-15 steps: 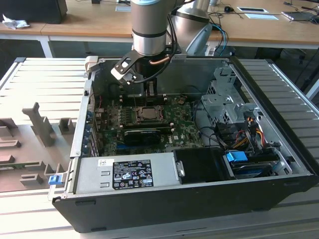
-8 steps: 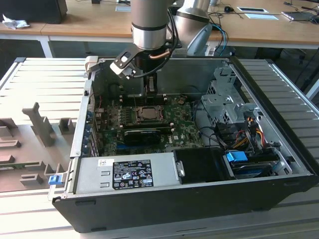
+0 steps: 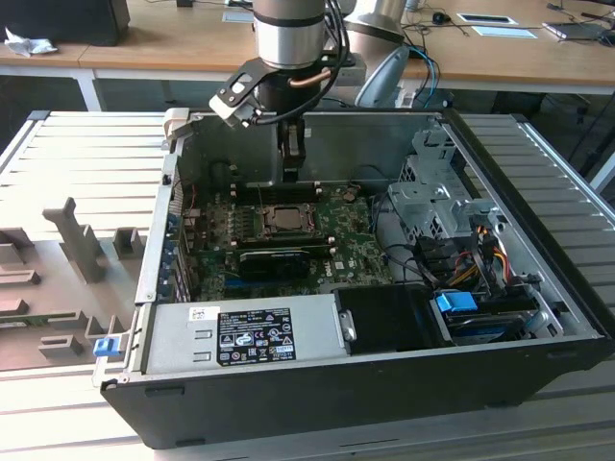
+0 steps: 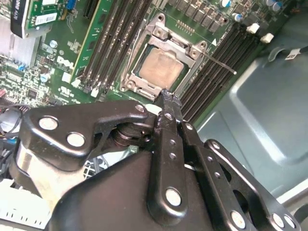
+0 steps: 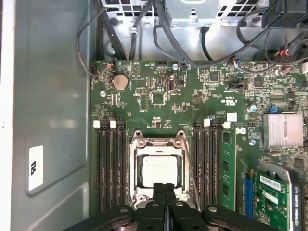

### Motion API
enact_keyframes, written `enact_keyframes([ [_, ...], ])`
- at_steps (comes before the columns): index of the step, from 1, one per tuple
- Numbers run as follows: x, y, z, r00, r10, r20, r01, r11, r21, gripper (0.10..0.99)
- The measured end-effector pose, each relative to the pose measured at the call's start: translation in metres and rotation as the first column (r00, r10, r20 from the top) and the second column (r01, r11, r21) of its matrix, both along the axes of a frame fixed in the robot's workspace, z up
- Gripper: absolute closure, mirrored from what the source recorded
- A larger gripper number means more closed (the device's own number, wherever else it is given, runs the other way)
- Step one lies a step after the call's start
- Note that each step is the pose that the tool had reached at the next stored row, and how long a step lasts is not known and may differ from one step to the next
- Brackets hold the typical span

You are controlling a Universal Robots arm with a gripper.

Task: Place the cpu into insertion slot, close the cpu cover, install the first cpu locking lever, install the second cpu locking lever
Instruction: 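Install the first cpu locking lever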

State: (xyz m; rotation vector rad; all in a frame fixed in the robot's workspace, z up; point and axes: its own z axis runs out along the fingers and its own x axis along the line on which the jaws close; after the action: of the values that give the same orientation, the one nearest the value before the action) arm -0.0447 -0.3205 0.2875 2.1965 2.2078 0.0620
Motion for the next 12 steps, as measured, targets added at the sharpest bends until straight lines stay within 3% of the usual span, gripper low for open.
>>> enact_keyframes([
  [3,0.0000,0.0000,0.0032,1.0000,0.000,0.0002,0.000,1.0000,0.000,0.980],
  [5,0.0000,0.0000,0.0034,0.9988,0.050,0.0000,-0.050,0.9988,0.000,0.980],
  [9,0.0000,0.0000,0.0034,0.9892,0.147,0.0000,-0.147,0.9892,0.000,0.980],
  [12,0.0000,0.0000,0.0033,0.9846,0.175,0.0001,-0.175,0.9846,0.000,0.980],
])
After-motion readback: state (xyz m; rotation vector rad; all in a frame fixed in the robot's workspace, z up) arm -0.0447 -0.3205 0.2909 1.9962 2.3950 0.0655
